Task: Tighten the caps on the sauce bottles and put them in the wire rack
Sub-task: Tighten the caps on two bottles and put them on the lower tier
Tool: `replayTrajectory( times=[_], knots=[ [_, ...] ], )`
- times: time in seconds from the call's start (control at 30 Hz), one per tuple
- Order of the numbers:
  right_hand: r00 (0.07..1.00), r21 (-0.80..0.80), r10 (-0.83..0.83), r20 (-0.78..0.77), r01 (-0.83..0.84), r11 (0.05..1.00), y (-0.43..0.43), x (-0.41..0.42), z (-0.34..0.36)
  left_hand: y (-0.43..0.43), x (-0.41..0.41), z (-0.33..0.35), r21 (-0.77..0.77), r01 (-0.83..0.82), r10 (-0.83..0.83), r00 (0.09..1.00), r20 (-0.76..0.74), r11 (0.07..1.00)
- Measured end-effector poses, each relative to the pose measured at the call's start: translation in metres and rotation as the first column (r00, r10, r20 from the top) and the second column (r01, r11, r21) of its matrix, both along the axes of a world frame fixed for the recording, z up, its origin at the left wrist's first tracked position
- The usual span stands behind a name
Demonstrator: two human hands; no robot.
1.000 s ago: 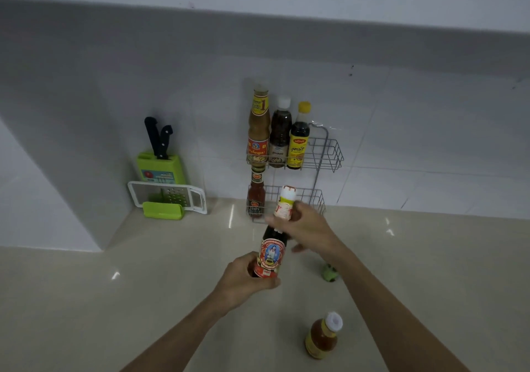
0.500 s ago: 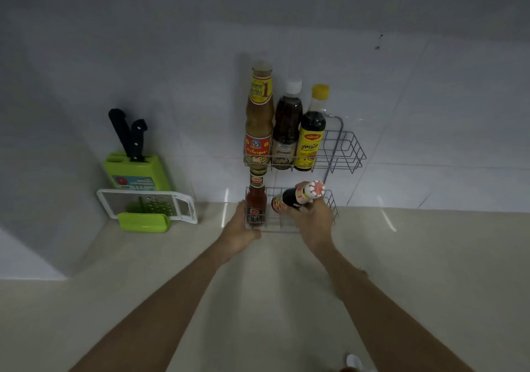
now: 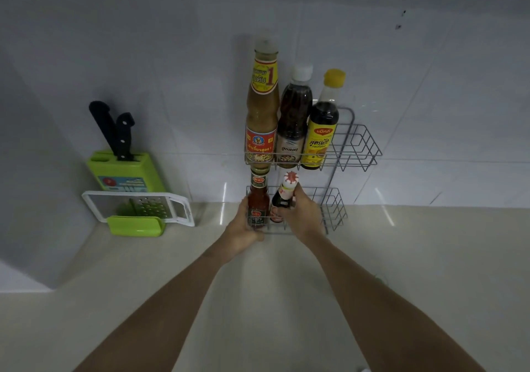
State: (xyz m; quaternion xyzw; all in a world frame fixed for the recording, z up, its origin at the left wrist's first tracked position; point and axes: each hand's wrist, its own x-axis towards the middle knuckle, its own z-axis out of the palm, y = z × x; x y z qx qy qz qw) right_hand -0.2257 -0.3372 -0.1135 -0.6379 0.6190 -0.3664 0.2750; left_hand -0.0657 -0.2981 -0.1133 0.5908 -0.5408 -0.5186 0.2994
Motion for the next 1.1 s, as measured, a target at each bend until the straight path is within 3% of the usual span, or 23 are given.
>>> replayTrajectory(
  times=[0.3, 0.83, 0.97, 1.1],
  knots=[
    [0.982, 0.152, 0.111, -0.151, -0.088, 0.984, -0.02, 0.0, -0.005, -0.002, -0.001, -0.009, 0.021, 0.002, -0.001, 1.0, -0.011, 1.0],
    [0.994, 0.216, 0.042, -0.096, -0.021, 0.976, 0.008, -0.003, 0.011, 0.015, -0.005, 0.009, -0.071, -0.02, 0.026, 0.997, 0.077, 0.997],
    [0.999, 0.141, -0.005, -0.052, 0.012, 0.99, 0.036, -0.016, 0.039, 0.041, -0.001, 0.012, -0.129, -0.13, 0.143, 0.985, 0.095, 0.983],
    [0.999, 0.036, -0.004, 0.034, 0.003, 0.999, 0.085, -0.044, 0.074, 0.086, -0.012, 0.012, -0.154, -0.115, 0.12, 0.992, 0.028, 0.981]
  ],
)
